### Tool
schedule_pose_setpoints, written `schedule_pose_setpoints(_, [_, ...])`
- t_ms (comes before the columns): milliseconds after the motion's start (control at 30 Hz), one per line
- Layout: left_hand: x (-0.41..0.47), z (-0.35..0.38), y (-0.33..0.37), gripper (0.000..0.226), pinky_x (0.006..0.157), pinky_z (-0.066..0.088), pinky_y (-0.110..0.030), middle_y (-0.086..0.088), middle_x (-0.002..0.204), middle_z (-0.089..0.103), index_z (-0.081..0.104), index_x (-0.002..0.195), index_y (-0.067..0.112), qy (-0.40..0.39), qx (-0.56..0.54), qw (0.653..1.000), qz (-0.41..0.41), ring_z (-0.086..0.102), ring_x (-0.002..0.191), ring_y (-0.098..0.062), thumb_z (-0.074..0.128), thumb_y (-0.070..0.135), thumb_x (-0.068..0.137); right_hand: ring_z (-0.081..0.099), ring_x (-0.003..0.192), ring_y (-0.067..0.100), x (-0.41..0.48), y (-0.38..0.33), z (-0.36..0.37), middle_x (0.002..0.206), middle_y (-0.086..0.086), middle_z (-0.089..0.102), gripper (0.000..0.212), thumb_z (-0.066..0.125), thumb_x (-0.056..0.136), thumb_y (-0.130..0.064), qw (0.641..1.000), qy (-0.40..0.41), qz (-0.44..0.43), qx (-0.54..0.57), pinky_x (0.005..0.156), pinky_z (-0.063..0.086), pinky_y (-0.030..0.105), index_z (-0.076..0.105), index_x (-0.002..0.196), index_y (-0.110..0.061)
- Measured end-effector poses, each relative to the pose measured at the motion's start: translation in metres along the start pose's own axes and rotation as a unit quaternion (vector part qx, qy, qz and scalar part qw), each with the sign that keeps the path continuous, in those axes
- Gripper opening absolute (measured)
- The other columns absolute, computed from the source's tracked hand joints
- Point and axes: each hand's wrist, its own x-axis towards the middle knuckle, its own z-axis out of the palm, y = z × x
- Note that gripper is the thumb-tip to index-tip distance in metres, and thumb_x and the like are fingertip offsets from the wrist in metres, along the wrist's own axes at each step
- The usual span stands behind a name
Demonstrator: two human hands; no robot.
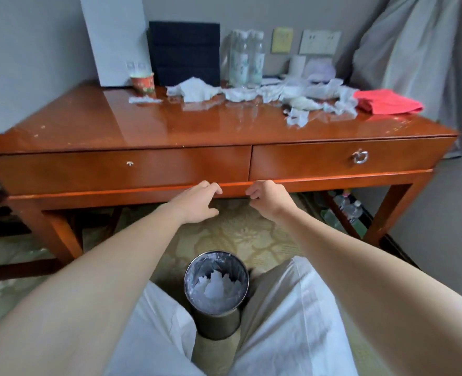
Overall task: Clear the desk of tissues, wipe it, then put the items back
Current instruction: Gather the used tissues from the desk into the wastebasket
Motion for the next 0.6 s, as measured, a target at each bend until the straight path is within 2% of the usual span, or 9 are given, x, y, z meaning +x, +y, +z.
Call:
schedule_pose_setpoints(233, [0.027, -0.061, 0.042, 0.047, 0.100, 0.048, -0.044, -0.002, 0.137, 0.045, 0.044, 0.139, 0.023, 0.055, 0.004, 0.997, 0.048, 0.053, 0.121, -0.022, 0.059, 0.030, 0.095, 0.065, 0.101, 0.025, 0.002, 0.004, -0.078, 0.110, 0.002, 0.070, 0.035, 0.053, 0.085, -0.010, 0.997, 0.068, 0.013, -0.024, 0.087, 0.055, 0.037, 0.068, 0.112, -0.026])
schedule_pose_setpoints(333, [0.048, -0.082, 0.052, 0.045, 0.101, 0.047, -0.044, -0.001, 0.136, 0.046, 0.045, 0.138, 0.023, 0.068, 0.006, 0.996, 0.058, 0.052, 0.122, -0.021, 0.057, 0.031, 0.096, 0.064, 0.098, 0.028, 0.012, 0.009, -0.109, 0.107, 0.006, 0.070, 0.032, 0.054, 0.085, -0.012, 0.995, 0.087, 0.030, -0.031, 0.085, 0.056, 0.041, 0.067, 0.113, -0.022])
schedule_pose_setpoints(500, [0.095, -0.111, 0.060, 0.045, 0.100, 0.047, -0.044, 0.000, 0.136, 0.045, 0.044, 0.139, 0.025, 0.076, 0.013, 0.995, 0.070, 0.050, 0.121, -0.020, 0.056, 0.032, 0.096, 0.063, 0.106, 0.026, 0.042, 0.024, -0.144, 0.115, 0.004, 0.068, 0.037, 0.056, 0.088, -0.008, 0.992, 0.114, 0.045, -0.036, 0.090, 0.054, 0.040, 0.064, 0.119, -0.024])
schedule_pose_setpoints(600, [0.127, -0.124, 0.060, 0.044, 0.101, 0.047, -0.042, -0.001, 0.139, 0.044, 0.044, 0.139, 0.025, 0.086, 0.014, 0.994, 0.071, 0.049, 0.123, -0.019, 0.056, 0.031, 0.097, 0.061, 0.111, 0.024, 0.068, 0.032, -0.157, 0.120, 0.003, 0.066, 0.037, 0.062, 0.088, -0.011, 0.992, 0.116, 0.051, -0.028, 0.093, 0.052, 0.039, 0.062, 0.124, -0.019])
